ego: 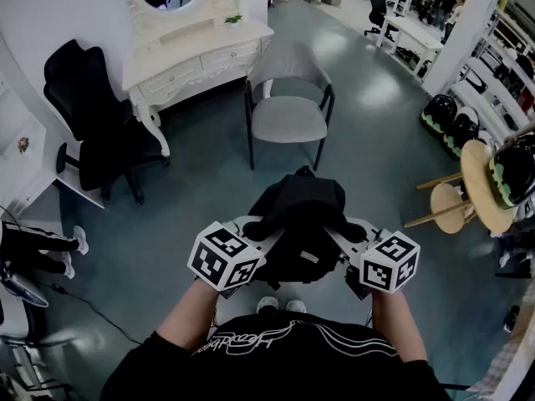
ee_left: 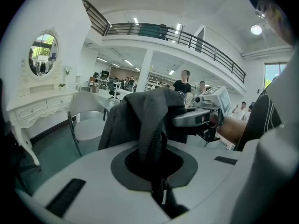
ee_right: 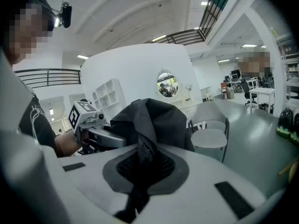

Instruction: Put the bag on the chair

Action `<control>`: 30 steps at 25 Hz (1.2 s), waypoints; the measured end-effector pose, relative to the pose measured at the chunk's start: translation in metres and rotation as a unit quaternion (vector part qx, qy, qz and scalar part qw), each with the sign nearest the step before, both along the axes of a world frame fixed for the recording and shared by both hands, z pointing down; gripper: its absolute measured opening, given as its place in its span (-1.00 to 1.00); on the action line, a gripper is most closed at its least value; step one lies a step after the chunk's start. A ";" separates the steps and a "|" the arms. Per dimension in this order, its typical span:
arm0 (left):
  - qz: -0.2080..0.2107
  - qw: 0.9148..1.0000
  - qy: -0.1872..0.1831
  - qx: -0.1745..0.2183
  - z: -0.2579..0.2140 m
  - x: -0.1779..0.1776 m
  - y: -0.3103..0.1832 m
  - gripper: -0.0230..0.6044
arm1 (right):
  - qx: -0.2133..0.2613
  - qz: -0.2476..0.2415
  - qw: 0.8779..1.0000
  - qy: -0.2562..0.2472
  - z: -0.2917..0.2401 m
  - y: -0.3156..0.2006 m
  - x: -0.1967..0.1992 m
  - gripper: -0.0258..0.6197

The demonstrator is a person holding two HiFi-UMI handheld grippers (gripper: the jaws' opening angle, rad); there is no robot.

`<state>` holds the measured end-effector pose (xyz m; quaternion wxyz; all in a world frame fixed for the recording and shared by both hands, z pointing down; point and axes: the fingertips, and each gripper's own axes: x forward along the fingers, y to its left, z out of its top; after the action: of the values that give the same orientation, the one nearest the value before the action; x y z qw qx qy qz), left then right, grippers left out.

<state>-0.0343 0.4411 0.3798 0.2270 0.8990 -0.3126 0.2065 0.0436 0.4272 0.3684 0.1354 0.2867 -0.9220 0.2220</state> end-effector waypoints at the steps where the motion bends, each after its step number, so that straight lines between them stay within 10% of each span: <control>1: 0.001 1.000 0.001 0.000 0.001 -0.002 0.001 -0.82 | 0.000 0.000 1.000 0.000 0.001 0.001 -0.001 -0.90; 30: 0.043 0.999 0.017 -0.022 0.028 -0.017 -0.063 -0.82 | -0.018 0.035 0.999 -0.016 0.035 -0.058 -0.016 -0.90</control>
<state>-0.0512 0.3782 0.4077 0.2424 0.9099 -0.2648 0.2078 0.0273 0.3694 0.4036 0.1177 0.3128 -0.9093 0.2480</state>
